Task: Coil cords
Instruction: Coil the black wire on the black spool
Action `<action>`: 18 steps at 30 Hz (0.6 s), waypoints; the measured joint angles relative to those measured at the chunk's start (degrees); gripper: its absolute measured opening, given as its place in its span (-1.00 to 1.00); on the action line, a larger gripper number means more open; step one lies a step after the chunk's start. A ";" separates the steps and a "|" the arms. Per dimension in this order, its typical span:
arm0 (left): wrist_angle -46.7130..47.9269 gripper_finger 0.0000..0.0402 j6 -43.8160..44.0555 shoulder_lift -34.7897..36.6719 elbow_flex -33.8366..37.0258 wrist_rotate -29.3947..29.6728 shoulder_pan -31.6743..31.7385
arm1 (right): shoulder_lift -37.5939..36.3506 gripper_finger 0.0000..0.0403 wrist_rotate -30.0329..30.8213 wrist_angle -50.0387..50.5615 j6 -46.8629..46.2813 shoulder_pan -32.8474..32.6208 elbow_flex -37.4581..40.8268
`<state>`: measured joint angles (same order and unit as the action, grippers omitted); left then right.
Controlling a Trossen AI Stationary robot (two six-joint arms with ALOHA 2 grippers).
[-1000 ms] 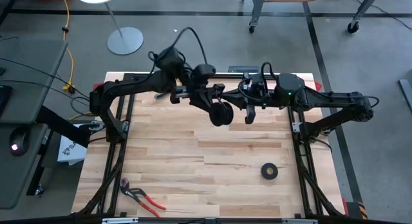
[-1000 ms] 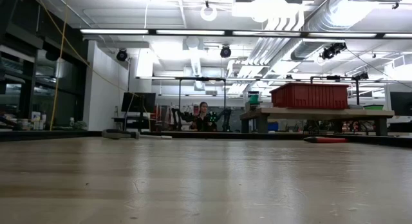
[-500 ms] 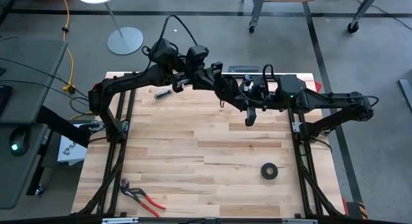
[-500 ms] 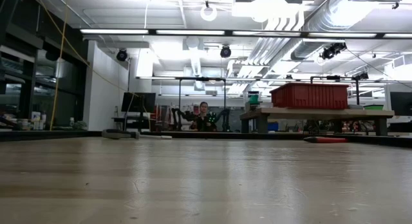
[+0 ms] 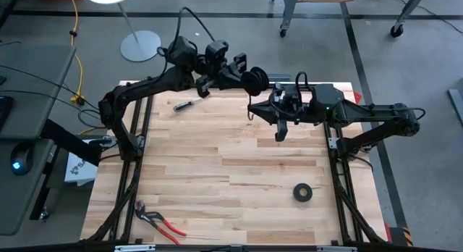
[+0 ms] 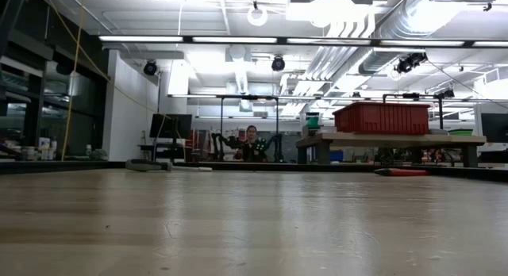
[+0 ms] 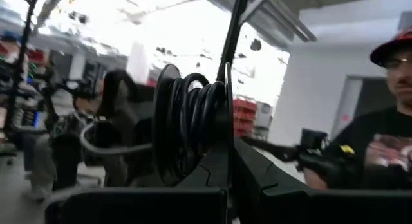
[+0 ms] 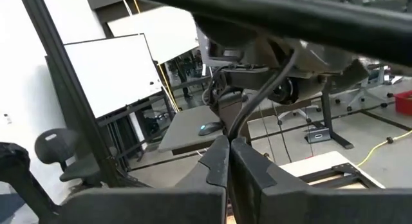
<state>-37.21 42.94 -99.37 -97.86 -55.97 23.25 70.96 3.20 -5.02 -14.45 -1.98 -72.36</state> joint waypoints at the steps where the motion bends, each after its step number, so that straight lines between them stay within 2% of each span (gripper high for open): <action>1: 0.05 -1.00 0.58 0.00 0.00 -1.59 0.52 | 0.00 -1.00 0.04 0.04 0.51 0.00 0.00; 5: 0.05 -1.00 4.29 0.22 0.00 -8.64 2.28 | 0.00 -1.00 0.11 0.09 2.30 -0.23 0.00; 8: 0.26 -1.00 5.38 0.74 0.00 -11.54 3.19 | 0.00 -1.00 1.17 0.08 2.87 -0.24 0.00; 13: 1.78 -1.00 4.88 0.92 0.00 -12.44 4.58 | 0.00 -0.98 1.46 0.06 1.32 -0.19 0.00; 18: 5.35 -1.00 0.19 1.07 0.00 -10.84 5.74 | 0.00 -0.82 2.71 0.70 1.13 -0.20 0.00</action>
<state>-31.85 43.12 -98.30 -97.86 -66.81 28.99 70.96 5.92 -4.31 -13.32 -2.18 -72.36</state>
